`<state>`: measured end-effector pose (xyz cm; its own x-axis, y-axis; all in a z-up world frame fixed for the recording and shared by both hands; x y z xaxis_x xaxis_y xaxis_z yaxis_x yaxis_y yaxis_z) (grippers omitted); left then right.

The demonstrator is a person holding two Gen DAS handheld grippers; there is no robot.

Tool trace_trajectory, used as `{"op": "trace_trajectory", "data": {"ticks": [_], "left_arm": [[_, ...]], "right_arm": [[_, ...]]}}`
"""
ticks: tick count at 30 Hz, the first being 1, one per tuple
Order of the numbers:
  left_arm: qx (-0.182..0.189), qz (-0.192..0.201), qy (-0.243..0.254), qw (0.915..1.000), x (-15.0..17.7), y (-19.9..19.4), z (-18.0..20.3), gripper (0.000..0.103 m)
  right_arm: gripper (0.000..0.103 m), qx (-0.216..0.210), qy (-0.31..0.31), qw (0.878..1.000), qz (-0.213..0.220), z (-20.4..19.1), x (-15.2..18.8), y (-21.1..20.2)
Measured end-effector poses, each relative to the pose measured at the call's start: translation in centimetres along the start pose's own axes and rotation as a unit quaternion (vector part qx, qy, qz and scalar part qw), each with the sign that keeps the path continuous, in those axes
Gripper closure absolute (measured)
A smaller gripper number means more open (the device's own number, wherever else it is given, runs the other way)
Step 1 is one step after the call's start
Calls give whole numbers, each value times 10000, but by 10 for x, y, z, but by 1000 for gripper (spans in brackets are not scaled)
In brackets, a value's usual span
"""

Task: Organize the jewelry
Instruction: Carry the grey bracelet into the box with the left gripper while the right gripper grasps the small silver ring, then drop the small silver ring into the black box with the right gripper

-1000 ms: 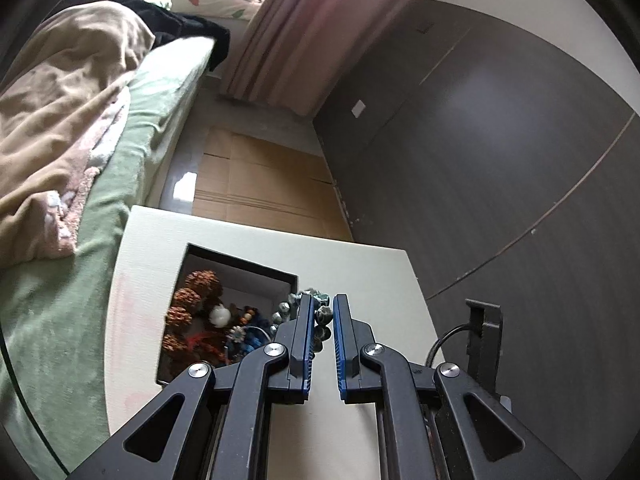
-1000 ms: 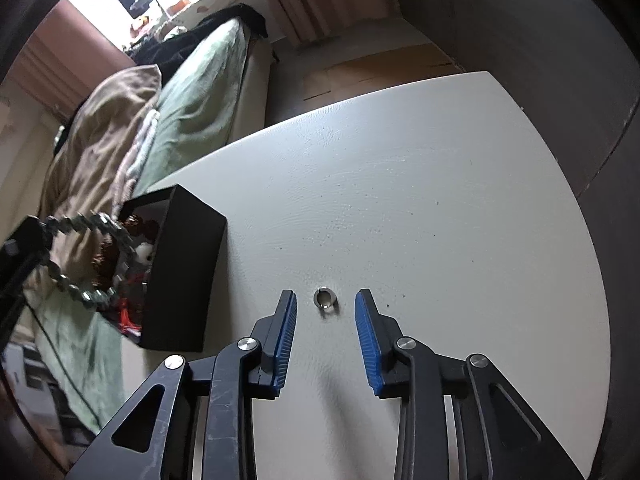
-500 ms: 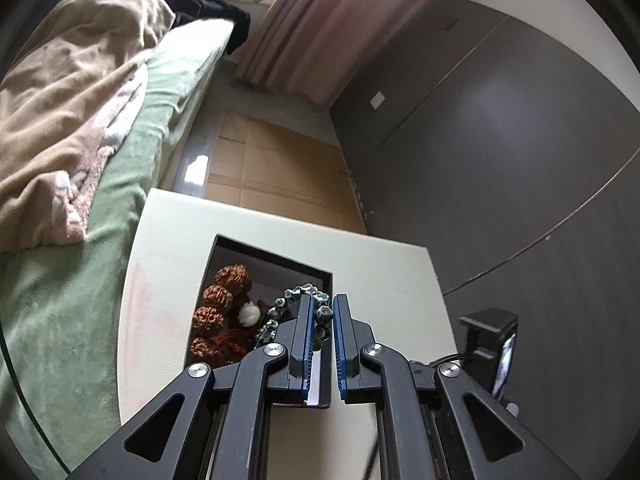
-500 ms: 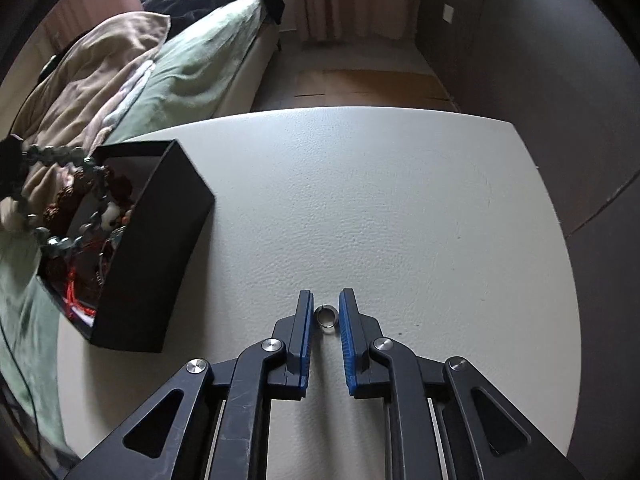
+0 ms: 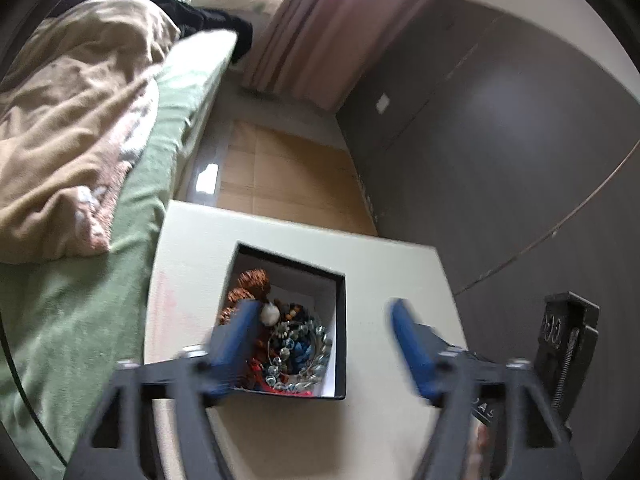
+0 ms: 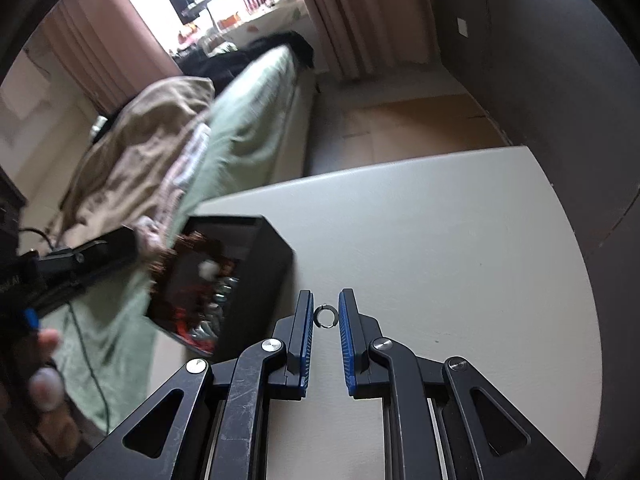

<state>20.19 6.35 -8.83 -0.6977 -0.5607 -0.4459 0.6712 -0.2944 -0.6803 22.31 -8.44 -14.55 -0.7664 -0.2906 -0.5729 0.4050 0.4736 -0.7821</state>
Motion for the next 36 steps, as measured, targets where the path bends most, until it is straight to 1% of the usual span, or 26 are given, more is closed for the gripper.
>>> {"op": "trace_trajectory", "data": {"ticks": [2, 4, 6, 8, 11, 13, 15, 17, 19, 20, 21, 22, 23, 24, 27, 28, 30, 31, 32, 33, 34, 36], "left_arm": [[73, 152, -52, 9998, -6, -11, -1, 17], [70, 254, -63, 9996, -12, -20, -4, 16], [113, 334, -90, 9993, -17, -27, -7, 13], [135, 410, -131, 9990, -21, -33, -10, 12], [81, 544, -8, 9985, -24, -43, -10, 12], [14, 654, 88, 9978, -27, -50, -11, 11], [22, 698, 94, 9975, -28, -54, -14, 7], [-3, 738, 37, 9973, -31, -58, -20, 7], [-13, 764, -55, 9971, -34, -61, -27, 7], [17, 768, -82, 9970, -34, -62, -29, 7], [52, 775, -116, 9969, -35, -63, -31, 7], [27, 779, -142, 9969, -36, -63, -34, 7], [5, 781, -148, 9968, -35, -63, -35, 7], [-36, 773, -149, 9969, -35, -63, -36, 7], [-63, 726, -151, 9972, -32, -62, -38, 7], [-71, 707, -147, 9974, -30, -62, -38, 7], [-113, 674, -133, 9976, -27, -62, -39, 4], [-145, 666, -121, 9976, -25, -62, -39, 3], [-157, 667, -96, 9976, -24, -62, -39, 2], [-171, 671, -59, 9976, -22, -63, -38, 2], [-197, 676, -7, 9975, -20, -64, -37, 2], [-207, 670, 77, 9975, -16, -65, -35, 2]], "right_arm": [[88, -85, -40, 9999, 128, -8, -6, -4], [88, -199, -95, 9994, 257, -17, -12, -11], [88, -306, -106, 9990, 304, -27, -17, -11], [88, -374, -129, 9987, 319, -35, -22, -8], [88, -486, -166, 9981, 354, -49, -32, -2], [88, -577, -172, 9975, 376, -56, -36, 2], [88, -642, -191, 9969, 416, -64, -41, 7], [88, -662, -255, 9962, 509, -72, -47, 8], [88, -556, -387, 9956, 651, -77, -54, 7], [86, -579, -432, 9952, 658, -80, -56, 9], [80, -659, -452, 9950, 604, -83, -57, 11], [56, -715, -426, 9952, 515, -85, -56, 14], [35, -683, -354, 9960, 465, -83, -54, 16], [31, -610, -276, 9964, 511, -78, -54, 15], [31, -670, -167, 9967, 417, -73, -50, 14], [31, -656, -143, 9970, 397, -71, -49, 12], [30, -545, -117, 9976, 422, -64, -45, 6], [25, -515, -100, 9977, 434, -62, -44, 2], [16, -490, -69, 9978, 447, -60, -42, -1], [12, -461, -28, 9978, 472, -57, -40, -7], [9, -450, -9, 9977, 497, -54, -39, -10], [9, -438, 26, 9978, 506, -52, -35, -20]]}}
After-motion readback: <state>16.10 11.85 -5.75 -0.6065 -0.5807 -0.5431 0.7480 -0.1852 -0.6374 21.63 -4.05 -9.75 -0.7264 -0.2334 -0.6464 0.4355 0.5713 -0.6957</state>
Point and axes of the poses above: each gripper's, at about its wrist camera, not at the fingertips, and y roughly the way its jaws point, z to its right, x to its underside, the point moved 10 cm from there along y, roughly the way its jaws point, and after that the axes turned 11 degrees about -y, right-handed, at the moved point
